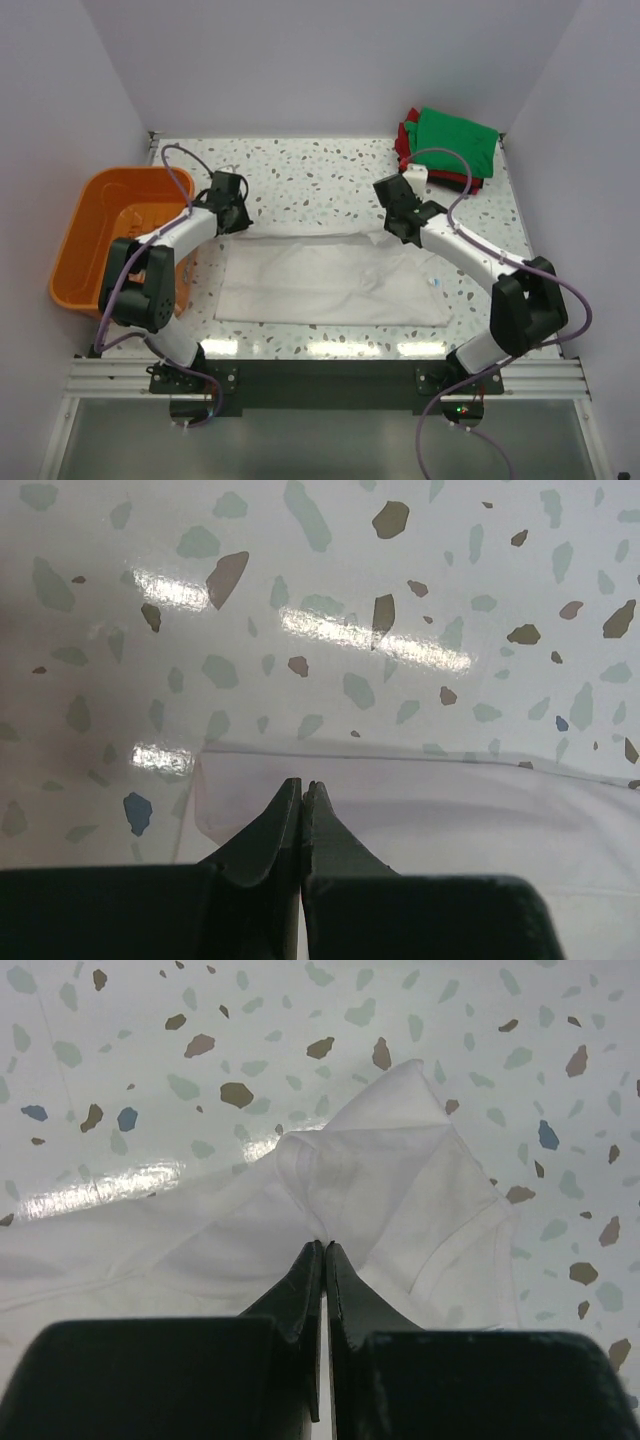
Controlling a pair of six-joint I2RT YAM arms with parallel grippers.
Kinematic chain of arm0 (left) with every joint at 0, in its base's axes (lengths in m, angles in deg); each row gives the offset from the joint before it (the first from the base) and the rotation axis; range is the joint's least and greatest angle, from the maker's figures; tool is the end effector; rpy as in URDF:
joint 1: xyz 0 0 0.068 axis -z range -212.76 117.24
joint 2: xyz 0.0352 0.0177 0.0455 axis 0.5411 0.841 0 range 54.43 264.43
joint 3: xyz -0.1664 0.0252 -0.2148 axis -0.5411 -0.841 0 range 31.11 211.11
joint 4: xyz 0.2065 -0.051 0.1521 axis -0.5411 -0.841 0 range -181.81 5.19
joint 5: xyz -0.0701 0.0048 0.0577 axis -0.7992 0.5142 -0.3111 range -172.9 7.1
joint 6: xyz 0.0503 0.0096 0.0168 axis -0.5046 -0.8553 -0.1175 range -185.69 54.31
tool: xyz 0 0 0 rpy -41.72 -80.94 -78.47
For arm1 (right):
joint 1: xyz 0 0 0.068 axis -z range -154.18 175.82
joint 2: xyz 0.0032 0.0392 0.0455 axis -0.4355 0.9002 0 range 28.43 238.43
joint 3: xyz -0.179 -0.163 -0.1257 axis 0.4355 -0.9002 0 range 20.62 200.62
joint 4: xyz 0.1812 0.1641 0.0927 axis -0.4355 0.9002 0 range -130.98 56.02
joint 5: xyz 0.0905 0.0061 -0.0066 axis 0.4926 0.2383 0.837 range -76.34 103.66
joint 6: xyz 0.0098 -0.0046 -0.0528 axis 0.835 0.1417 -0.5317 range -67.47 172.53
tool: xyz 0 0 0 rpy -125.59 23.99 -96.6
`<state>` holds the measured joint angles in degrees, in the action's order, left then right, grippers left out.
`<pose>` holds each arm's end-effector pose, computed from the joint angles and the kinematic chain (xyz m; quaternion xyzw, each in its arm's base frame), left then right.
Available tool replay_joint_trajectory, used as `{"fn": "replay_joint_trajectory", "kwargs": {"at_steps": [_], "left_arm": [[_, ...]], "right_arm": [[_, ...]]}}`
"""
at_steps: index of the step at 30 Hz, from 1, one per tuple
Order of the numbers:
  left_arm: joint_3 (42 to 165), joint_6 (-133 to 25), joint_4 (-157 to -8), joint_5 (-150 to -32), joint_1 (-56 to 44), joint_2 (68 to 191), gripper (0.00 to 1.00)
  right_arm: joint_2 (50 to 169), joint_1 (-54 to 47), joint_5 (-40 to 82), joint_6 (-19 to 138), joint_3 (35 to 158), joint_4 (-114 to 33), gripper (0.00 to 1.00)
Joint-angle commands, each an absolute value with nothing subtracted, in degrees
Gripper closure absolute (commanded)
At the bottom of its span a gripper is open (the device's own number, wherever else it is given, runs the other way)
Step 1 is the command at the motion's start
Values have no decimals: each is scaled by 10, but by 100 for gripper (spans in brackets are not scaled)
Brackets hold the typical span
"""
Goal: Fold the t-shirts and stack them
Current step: Fold the tshirt
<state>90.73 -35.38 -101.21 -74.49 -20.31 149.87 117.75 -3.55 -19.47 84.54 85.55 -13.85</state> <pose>0.3387 -0.0694 0.1954 -0.1699 0.9285 -0.0530 0.3259 0.2965 0.1445 0.2496 0.1148 0.9026 -0.0703 0.4089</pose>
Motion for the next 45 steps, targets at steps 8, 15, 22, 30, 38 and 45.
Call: {"fn": "replay_joint_trajectory", "kwargs": {"at_steps": [8, 15, 22, 30, 38, 45], "left_arm": [[870, -357, -994, -748, -200, 1429, 100], [839, -353, -999, -743, -197, 1405, 100], [821, -351, -1006, -738, -193, 1390, 100], [805, -347, -1015, -728, -190, 1399, 100], [792, -310, -1054, -695, -186, 1414, 62], [842, -286, -1111, -610, -124, 1395, 18]], "right_arm": [[1056, -78, -247, 915, 790, -57, 100], [1003, -110, -246, 952, 748, -28, 100], [978, -145, -240, 984, 726, 7, 100], [976, -179, -228, 1025, 684, 16, 100], [1018, -200, -186, 1077, 628, 2, 86], [1007, -206, -127, 1047, 672, 31, 24]]}}
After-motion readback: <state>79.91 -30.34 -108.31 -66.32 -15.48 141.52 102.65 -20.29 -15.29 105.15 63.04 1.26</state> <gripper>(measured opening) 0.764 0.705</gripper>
